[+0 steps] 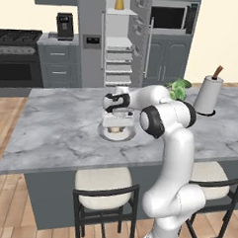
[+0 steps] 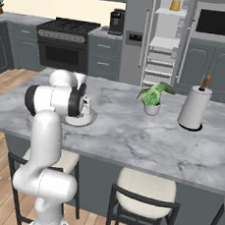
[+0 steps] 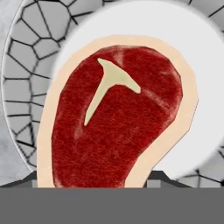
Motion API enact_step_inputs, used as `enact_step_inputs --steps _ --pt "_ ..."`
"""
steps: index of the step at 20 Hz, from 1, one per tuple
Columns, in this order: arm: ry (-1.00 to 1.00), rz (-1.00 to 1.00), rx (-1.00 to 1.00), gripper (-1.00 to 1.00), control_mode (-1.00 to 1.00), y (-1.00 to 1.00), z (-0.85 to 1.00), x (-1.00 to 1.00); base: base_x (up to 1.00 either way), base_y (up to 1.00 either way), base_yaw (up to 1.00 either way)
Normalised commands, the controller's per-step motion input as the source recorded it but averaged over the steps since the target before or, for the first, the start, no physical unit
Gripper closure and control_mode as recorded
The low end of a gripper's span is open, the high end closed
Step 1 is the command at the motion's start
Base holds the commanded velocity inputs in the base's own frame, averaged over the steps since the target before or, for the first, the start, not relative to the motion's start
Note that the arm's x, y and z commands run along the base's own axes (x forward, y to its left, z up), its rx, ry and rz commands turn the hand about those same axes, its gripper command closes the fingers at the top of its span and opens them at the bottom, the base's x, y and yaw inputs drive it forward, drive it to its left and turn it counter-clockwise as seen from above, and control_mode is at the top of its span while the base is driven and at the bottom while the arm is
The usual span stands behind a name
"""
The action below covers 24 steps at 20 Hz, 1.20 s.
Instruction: Take the steak from the fridge and place it on the digital scale on the counter by the fridge. Wait a few seconds for a reading, then move it to the plate on the dining counter.
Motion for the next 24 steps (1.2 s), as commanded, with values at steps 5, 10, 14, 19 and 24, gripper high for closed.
enact_step_inputs --steps 5,10,14,19,24 --pt "0.0 0.0 0.0 1.0 -1.0 -0.05 -0.15 0.0 0.0 0.0 0.0" --pt "0.0 0.0 0.0 1.0 -1.0 0.0 0.0 0.0 0.0 0.0 0.0" --pt "0.0 0.0 0.0 -1.0 -1.0 0.0 0.0 0.0 0.0 0.0 0.0" --pt "0.01 0.0 0.0 -1.0 -1.0 0.0 0.0 0.0 0.0 0.0 0.0" --pt "0.03 0.0 0.0 -1.0 -1.0 0.0 0.0 0.0 0.0 0.0 0.0"
